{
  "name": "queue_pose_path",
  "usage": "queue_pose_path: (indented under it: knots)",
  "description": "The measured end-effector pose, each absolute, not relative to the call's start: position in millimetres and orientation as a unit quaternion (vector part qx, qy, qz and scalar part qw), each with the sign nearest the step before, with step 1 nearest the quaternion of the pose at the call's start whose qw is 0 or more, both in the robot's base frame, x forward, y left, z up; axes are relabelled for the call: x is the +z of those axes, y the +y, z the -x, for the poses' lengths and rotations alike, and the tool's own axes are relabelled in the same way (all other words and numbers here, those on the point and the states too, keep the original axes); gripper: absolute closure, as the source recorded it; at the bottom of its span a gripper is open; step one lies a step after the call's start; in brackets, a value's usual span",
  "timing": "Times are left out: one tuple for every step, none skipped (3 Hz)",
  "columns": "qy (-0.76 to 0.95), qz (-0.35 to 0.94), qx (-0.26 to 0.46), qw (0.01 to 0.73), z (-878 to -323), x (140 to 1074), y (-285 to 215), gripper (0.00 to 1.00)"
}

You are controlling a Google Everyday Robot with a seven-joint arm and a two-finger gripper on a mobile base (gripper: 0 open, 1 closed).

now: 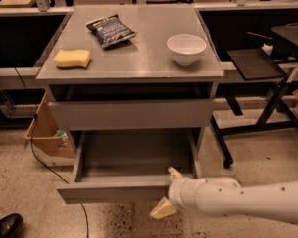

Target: Close middle drawer

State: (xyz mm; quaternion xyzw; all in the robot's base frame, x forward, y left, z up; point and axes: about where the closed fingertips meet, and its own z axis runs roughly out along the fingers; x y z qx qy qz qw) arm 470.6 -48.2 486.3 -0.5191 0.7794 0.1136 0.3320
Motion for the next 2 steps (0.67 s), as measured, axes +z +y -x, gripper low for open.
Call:
queue_pose_path:
  knots:
    - [0.786,0.513,0.136,0.317,-434.3,479.8,-50.7,0.38]
    - [0.79,0.506,0.16,0.307,-416.2,462.8,-46.0,0.69]
